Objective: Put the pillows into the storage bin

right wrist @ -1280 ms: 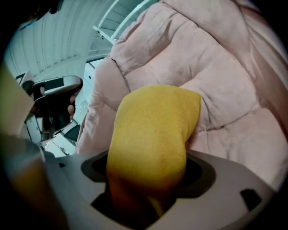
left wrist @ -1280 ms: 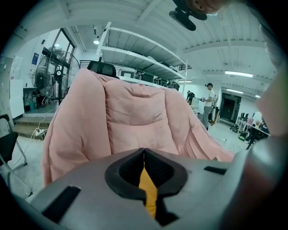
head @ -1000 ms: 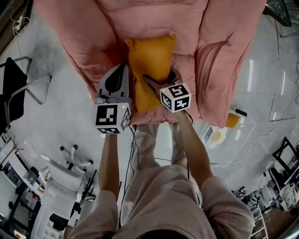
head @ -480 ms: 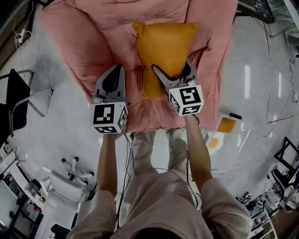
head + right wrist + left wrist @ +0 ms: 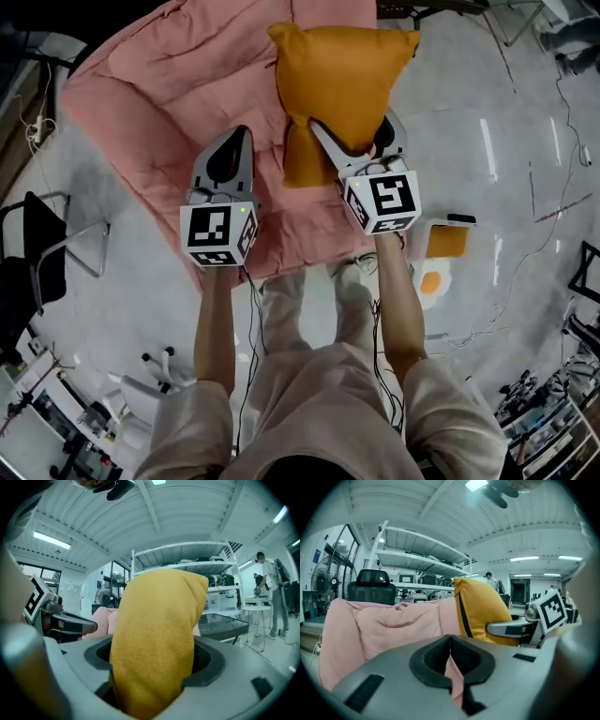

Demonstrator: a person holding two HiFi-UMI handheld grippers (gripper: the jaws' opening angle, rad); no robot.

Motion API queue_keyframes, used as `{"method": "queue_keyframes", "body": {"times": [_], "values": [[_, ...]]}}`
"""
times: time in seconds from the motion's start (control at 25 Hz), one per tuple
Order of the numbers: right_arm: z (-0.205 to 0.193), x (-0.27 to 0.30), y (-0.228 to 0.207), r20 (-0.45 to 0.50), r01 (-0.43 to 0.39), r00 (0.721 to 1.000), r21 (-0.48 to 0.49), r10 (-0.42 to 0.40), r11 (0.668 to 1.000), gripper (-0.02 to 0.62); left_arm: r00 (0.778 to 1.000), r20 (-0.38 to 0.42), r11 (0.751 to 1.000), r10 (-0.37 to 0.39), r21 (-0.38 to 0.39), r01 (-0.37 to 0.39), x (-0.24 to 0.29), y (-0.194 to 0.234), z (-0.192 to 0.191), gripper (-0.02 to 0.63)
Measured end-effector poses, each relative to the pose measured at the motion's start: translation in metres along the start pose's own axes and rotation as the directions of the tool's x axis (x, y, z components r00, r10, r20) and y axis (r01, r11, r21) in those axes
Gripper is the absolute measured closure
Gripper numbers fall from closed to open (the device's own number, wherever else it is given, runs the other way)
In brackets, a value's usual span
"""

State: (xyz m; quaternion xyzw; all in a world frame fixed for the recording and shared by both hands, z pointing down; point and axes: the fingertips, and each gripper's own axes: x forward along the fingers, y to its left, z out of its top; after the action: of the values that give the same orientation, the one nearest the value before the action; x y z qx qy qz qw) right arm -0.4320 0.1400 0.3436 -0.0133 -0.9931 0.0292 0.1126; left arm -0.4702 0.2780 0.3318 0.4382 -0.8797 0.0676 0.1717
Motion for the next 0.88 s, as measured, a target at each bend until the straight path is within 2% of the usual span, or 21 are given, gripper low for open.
{"method": "queue_keyframes", "body": {"times": [0.2,0.44,0.68,0.88], "values": [[0.024,-0.067,-0.07,0.05,0.115,0.992,0.003,-0.115,0.993,0.193,0.994,0.022,0.993,-0.107,0.046,0.106,0.025,-0.083,0.029,0.595],[0.027,-0.175,-0.17,0.073,0.297,0.952,0.031,-0.298,0.955,0.192,0.962,0.026,0.957,-0.273,0.111,0.269,0.055,-0.213,0.054,0.595],[0.004,-0.304,-0.259,0.055,0.47,0.879,0.06,-0.473,0.88,0.189,0.901,-0.004,0.889,-0.433,0.165,0.428,0.072,-0.356,0.057,0.595],[-0.04,-0.427,-0.318,0.004,0.621,0.781,0.09,-0.624,0.778,0.189,0.816,-0.053,0.794,-0.575,0.203,0.573,0.078,-0.485,0.042,0.595]]}}
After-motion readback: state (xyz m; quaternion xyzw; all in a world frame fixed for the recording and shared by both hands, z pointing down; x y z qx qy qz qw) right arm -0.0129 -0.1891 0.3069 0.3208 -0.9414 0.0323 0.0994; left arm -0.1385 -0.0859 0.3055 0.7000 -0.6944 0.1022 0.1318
